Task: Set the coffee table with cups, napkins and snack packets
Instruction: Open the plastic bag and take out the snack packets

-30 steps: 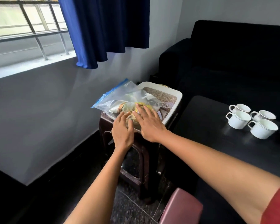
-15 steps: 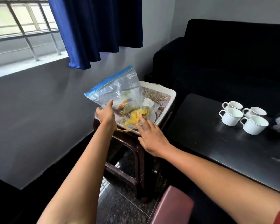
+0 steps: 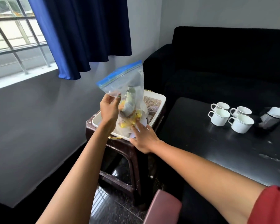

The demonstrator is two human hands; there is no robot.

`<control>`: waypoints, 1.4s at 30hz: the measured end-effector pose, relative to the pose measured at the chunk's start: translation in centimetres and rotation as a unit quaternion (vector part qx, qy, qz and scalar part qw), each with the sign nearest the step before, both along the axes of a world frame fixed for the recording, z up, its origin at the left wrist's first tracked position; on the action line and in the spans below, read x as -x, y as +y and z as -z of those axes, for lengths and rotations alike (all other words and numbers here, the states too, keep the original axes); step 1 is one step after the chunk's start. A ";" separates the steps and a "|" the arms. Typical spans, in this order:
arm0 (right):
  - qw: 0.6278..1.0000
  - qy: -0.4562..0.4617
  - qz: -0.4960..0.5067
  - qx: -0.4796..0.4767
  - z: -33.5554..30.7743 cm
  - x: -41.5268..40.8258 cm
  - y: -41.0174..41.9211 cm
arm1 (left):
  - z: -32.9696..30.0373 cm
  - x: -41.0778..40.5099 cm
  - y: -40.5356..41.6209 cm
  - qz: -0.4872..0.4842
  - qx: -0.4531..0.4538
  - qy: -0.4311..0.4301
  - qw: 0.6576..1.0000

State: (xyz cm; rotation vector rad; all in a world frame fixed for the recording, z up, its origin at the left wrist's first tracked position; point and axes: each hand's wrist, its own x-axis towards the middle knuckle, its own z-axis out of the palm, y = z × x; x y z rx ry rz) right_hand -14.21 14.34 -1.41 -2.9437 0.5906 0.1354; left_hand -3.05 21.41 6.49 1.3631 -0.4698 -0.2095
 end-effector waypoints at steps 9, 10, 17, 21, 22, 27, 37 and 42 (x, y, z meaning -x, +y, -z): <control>0.910 -0.246 0.237 -0.236 -0.8 1.8 -2.4 | 0.7 3.6 -0.8 0.203 -0.149 -0.100 0.963; 0.880 -0.279 0.282 -0.261 -1.3 2.1 -2.9 | 0.9 4.0 -0.8 0.216 -0.161 -0.110 0.957; 0.588 -0.453 0.472 -0.475 -5.0 5.3 -7.4 | 1.3 5.7 -1.5 0.277 -0.321 -0.294 0.857; 0.544 -0.469 0.445 -0.534 -6.8 7.6 -8.6 | 1.0 6.4 -1.9 0.322 -0.446 -0.344 0.761; 0.556 -0.466 0.440 -0.529 -7.0 8.0 -8.6 | 0.7 6.6 -1.9 0.337 -0.467 -0.346 0.741; 0.596 -0.459 0.445 -0.486 -6.7 8.9 -8.0 | -2.0 7.7 -2.1 0.408 -0.549 -0.339 0.646; 0.598 -0.486 0.399 -0.496 -5.5 10.7 -5.7 | -4.8 14.4 -8.0 0.228 -0.424 -0.321 0.815; 0.622 -0.506 0.343 -0.489 -4.6 11.9 -5.1 | -3.2 17.1 -10.9 0.173 -0.431 -0.275 0.842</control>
